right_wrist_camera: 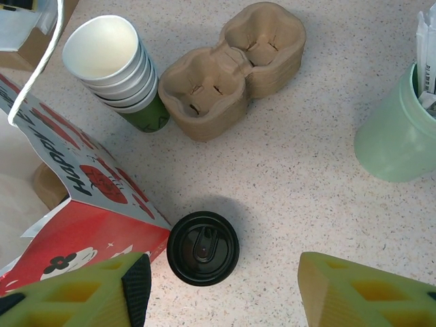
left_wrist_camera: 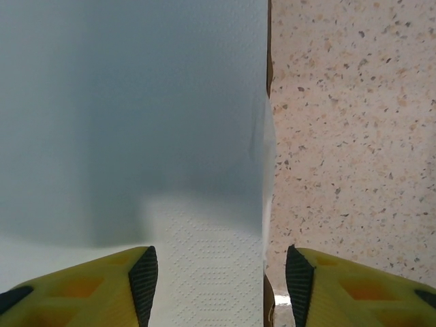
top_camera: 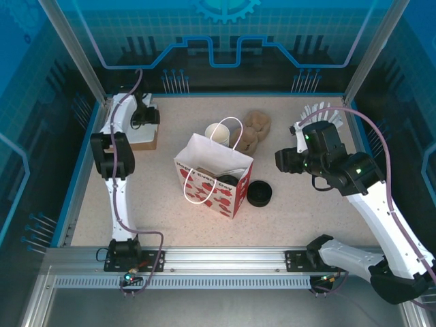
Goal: Pack the takeout coffee
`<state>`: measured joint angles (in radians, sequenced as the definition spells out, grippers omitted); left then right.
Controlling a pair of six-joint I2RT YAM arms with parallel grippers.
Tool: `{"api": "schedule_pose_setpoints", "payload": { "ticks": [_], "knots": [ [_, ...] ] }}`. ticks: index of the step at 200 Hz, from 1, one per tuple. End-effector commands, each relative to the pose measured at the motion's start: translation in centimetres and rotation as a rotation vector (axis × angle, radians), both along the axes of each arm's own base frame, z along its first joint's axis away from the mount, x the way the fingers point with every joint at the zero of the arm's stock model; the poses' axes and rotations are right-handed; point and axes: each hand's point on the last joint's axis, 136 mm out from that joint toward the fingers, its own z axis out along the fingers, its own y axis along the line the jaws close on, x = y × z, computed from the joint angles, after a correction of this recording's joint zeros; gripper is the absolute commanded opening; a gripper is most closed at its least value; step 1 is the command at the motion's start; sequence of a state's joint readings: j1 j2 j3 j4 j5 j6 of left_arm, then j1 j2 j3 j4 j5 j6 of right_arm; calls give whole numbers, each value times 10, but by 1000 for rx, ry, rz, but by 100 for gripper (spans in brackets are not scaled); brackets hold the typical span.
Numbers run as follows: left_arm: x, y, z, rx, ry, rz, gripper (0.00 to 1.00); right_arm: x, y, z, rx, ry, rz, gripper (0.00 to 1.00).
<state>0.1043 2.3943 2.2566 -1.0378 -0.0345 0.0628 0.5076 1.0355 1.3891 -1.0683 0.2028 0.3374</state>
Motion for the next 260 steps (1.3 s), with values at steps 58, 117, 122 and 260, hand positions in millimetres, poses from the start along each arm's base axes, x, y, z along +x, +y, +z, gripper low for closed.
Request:
{"api": "schedule_pose_setpoints", "payload": {
  "ticks": [58,117,122,260],
  "knots": [
    [-4,0,-13,20,47,-18,47,3,-1,-4,10,15,-18,61],
    [-4,-1,-11,19,45,-26,32,4,0,-8,11,27,-15,61],
    [-3,-1,-10,21,43,-27,31,4,0,-8,12,28,-16,61],
    [-9,5,-28,53,83,-33,21,1,-4,-7,4,25,-24,61]
  ]
}}
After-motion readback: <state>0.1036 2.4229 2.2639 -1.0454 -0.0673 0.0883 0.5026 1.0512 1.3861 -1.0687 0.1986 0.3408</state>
